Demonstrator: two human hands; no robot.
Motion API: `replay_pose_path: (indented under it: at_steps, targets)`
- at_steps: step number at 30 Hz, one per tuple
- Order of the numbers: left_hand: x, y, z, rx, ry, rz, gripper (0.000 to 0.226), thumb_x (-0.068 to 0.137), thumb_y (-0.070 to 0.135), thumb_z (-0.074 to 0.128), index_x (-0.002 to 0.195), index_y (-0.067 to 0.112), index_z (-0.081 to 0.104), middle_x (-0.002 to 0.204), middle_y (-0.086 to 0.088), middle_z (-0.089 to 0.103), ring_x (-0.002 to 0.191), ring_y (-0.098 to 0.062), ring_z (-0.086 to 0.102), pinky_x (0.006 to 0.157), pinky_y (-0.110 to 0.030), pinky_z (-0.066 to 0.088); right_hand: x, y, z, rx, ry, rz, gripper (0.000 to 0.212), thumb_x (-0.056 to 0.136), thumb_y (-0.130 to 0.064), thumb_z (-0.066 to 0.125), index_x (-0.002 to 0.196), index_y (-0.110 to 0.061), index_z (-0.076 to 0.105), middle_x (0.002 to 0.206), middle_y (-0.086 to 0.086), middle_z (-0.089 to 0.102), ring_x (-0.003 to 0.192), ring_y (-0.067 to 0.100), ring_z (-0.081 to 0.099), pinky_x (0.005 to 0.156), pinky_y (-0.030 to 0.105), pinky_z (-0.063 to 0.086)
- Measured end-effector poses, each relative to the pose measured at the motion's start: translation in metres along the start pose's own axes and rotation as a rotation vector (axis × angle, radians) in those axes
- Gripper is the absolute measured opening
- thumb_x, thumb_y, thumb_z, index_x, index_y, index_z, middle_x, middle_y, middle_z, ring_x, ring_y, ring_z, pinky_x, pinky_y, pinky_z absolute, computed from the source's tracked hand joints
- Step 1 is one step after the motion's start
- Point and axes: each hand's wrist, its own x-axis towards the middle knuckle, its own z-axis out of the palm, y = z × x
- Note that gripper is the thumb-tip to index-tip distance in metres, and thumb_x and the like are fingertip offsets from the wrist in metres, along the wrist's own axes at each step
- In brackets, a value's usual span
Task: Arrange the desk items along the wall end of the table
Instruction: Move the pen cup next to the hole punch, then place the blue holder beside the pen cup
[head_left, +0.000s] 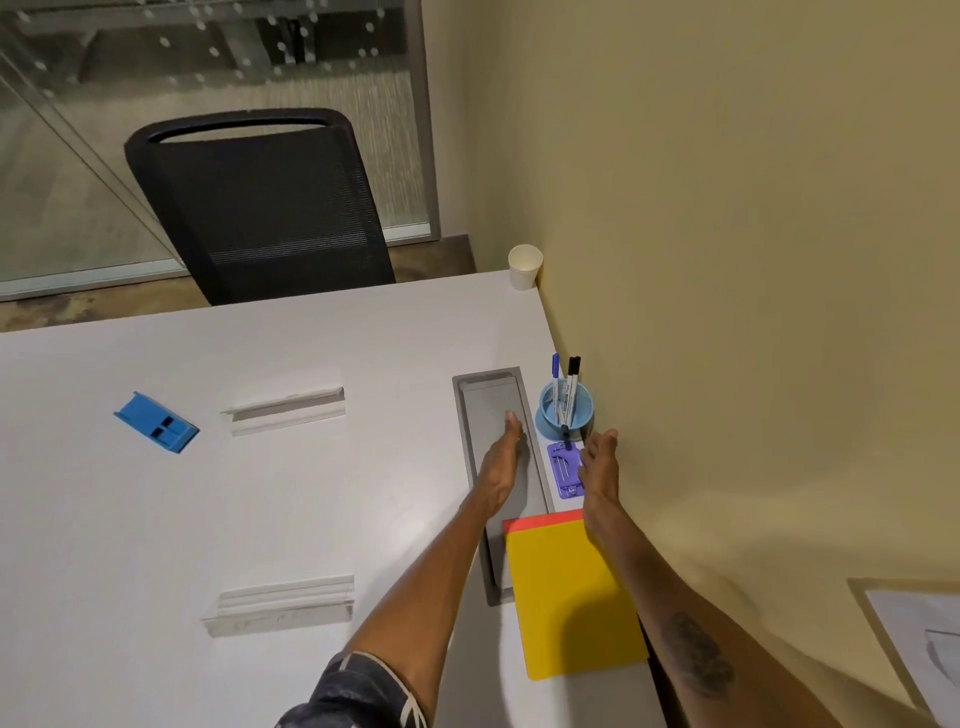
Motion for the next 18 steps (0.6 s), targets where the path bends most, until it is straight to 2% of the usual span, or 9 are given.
replay_pose_path:
  at_steps: [2,4,6,8,9,11,13,14,18]
  targets:
    - [-0.008,-0.006,-0.004,0.092,0.044,-0.004,0.071,0.101,0.061,0.021,0.153,0.015,0.035,0.158,-0.007,0.037,0.147,-0.027,0.035,0.123,-0.047,0.026,-0.007,0.008,0.003,0.012,0.046,0.03,0.053,0.105,-0.044,0.028,0.141,-0.011,0.048,0.134,0.01,0.055,0.127,0.026,0.052,0.11,0.041,0.038]
    - [-0.017,-0.014,-0.012,0.203,0.085,0.025,0.061,0.103,0.054,0.032,0.144,0.013,0.049,0.148,-0.008,0.052,0.136,-0.027,0.049,0.118,-0.045,0.037,-0.014,0.016,0.01,-0.014,0.083,0.04,0.026,0.1,-0.029,0.039,0.107,-0.015,0.06,0.103,0.005,0.058,0.094,0.018,0.057,0.092,0.035,0.048]
    - [-0.026,-0.021,-0.023,0.247,0.114,0.057,0.045,0.103,0.04,0.044,0.13,0.009,0.061,0.135,-0.012,0.062,0.125,-0.028,0.058,0.112,-0.046,0.044,-0.021,0.023,0.021,-0.058,0.057,0.055,0.019,0.098,-0.016,0.039,0.083,-0.019,0.05,0.079,0.001,0.047,0.07,0.011,0.046,0.07,0.024,0.043]
    - [-0.034,-0.026,-0.035,0.256,0.143,0.059,0.031,0.103,0.03,0.049,0.12,0.009,0.064,0.129,-0.016,0.065,0.119,-0.031,0.061,0.109,-0.047,0.046,-0.029,0.027,0.031,-0.039,-0.003,0.107,0.026,0.099,-0.013,0.038,0.075,-0.019,0.043,0.071,-0.002,0.039,0.062,0.009,0.039,0.059,0.021,0.032]
    - [-0.038,-0.028,-0.042,0.243,0.165,0.055,0.034,0.103,0.029,0.05,0.126,0.008,0.063,0.131,-0.016,0.064,0.12,-0.03,0.061,0.11,-0.046,0.046,-0.034,0.029,0.037,-0.023,-0.031,0.134,0.026,0.1,-0.014,0.039,0.074,-0.017,0.042,0.071,-0.001,0.039,0.063,0.01,0.039,0.058,0.021,0.03]
    - [-0.047,-0.028,-0.058,0.234,0.213,0.053,0.041,0.103,0.028,0.051,0.137,0.006,0.056,0.138,-0.012,0.06,0.126,-0.028,0.058,0.113,-0.043,0.043,-0.043,0.033,0.053,-0.023,-0.095,0.158,0.023,0.101,-0.018,0.041,0.079,-0.015,0.048,0.077,0.001,0.046,0.069,0.012,0.047,0.063,0.023,0.038]
    - [-0.053,-0.028,-0.076,0.229,0.255,0.059,0.043,0.102,0.027,0.052,0.139,0.006,0.055,0.14,-0.011,0.059,0.129,-0.026,0.056,0.115,-0.041,0.041,-0.051,0.038,0.072,-0.088,-0.163,0.133,0.019,0.102,-0.021,0.043,0.104,-0.009,0.057,0.098,0.007,0.057,0.09,0.019,0.058,0.084,0.032,0.049]
    - [-0.056,-0.029,-0.085,0.211,0.274,0.058,0.043,0.102,0.026,0.053,0.139,0.006,0.055,0.14,-0.011,0.059,0.129,-0.026,0.056,0.115,-0.041,0.041,-0.055,0.04,0.081,-0.118,-0.195,0.114,0.023,0.103,-0.023,0.043,0.113,-0.009,0.057,0.106,0.009,0.058,0.097,0.02,0.058,0.089,0.034,0.049]
    - [-0.068,-0.028,-0.128,0.118,0.379,0.039,0.041,0.1,0.022,0.055,0.138,0.006,0.056,0.139,-0.01,0.059,0.128,-0.026,0.057,0.113,-0.042,0.042,-0.069,0.043,0.121,-0.279,-0.337,0.091,0.028,0.104,-0.035,0.042,0.117,-0.015,0.056,0.114,0.006,0.059,0.104,0.021,0.056,0.1,0.039,0.046]
